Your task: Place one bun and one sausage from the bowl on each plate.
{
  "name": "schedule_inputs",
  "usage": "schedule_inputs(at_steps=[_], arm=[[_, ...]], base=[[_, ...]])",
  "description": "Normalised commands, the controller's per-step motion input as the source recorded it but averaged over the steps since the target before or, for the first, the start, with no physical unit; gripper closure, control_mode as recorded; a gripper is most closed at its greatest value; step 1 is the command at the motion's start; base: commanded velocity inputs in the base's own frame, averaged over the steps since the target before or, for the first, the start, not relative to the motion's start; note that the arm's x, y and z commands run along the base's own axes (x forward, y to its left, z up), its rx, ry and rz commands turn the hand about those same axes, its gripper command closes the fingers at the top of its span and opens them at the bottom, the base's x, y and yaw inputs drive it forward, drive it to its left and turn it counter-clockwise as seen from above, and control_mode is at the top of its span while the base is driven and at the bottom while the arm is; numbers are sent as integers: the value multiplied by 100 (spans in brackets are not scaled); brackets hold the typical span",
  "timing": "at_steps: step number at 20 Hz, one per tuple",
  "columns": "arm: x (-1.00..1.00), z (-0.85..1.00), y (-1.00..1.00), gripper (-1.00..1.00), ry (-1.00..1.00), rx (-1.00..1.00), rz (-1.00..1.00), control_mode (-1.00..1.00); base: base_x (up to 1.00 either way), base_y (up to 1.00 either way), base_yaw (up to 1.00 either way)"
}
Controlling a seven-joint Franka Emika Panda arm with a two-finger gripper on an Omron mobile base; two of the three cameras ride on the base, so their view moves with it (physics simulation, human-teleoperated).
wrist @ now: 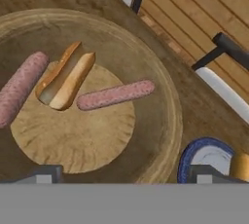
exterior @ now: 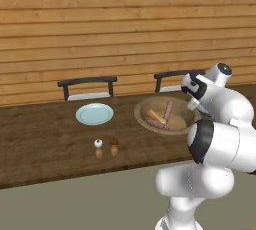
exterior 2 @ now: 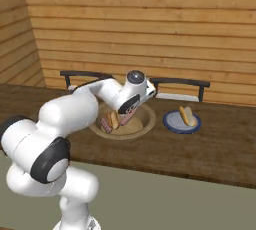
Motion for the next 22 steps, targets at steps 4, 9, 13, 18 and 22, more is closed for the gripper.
schedule_inputs(at_steps=[4,9,13,18,22], arm=[[31,15,98,-100,0,5,-1,-100],[26,0,82,-100,22,4,0,-100],[15,-6,10,-100,46,0,7,-100],[29,-52,1,-100,37,3,12,-100],[3,-46,28,-100,7,8,1,-100]], base=[[0,0,0],[0,0,0],[0,0,0],[0,0,0],[0,0,0]])
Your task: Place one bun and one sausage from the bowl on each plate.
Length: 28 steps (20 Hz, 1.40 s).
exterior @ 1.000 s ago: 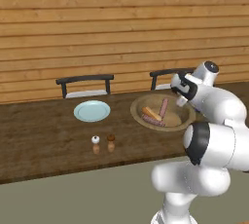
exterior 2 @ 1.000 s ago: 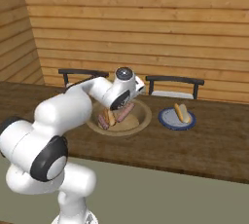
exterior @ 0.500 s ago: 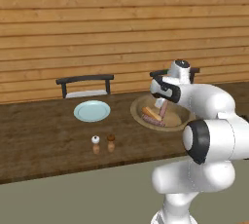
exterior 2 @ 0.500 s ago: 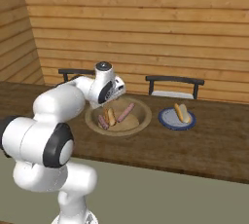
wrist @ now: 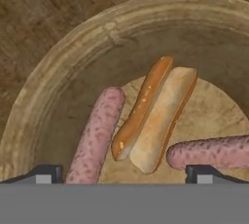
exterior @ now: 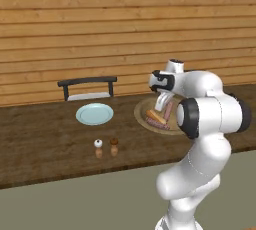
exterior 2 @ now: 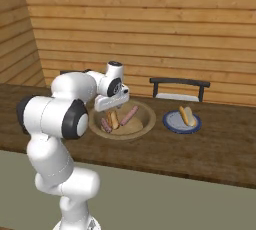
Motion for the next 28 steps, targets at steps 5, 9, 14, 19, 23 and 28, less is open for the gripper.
schedule_inputs(at_steps=[5,9,14,19,23,28], arm=[[16,-20,24,-100,-5,4,-12,-100],[16,-41,11,-100,0,0,-8,-100],[39,-25,4,-100,-2,0,-9,-100],[32,-22,0,-100,0,5,-11,-100],[3,-31,0,-100,0,5,-6,-100],[0,-45,0,-100,0,2,-4,-100]], base=[[0,0,0],[0,0,0],[0,0,0],[0,0,0],[0,0,0],[0,0,0]])
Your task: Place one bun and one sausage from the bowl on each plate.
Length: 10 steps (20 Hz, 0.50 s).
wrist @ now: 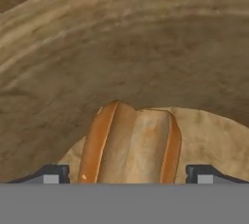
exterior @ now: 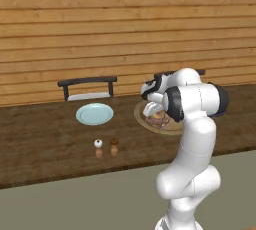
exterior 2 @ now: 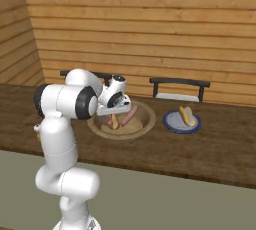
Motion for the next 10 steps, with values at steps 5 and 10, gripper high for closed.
schedule_inputs(at_steps=[5,10], arm=[[0,-30,2,-100,0,0,-5,-100],[0,-20,4,100,1,0,-4,-100]], base=[[0,0,0],[0,0,0]])
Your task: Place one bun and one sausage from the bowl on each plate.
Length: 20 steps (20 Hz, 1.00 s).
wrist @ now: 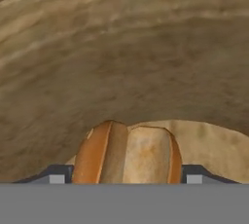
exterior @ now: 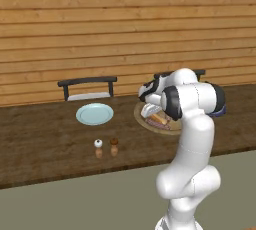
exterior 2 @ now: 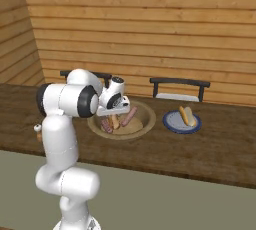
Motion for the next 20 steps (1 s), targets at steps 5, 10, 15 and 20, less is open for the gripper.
schedule_inputs(at_steps=[5,10,15,20], arm=[[-10,-3,0,100,1,0,-2,-100],[-40,95,5,100,-7,6,-6,-100],[-39,99,29,100,-11,6,-4,-100],[-55,68,83,100,-18,3,-2,-100]], base=[[0,0,0],[0,0,0],[0,0,0],[0,0,0]])
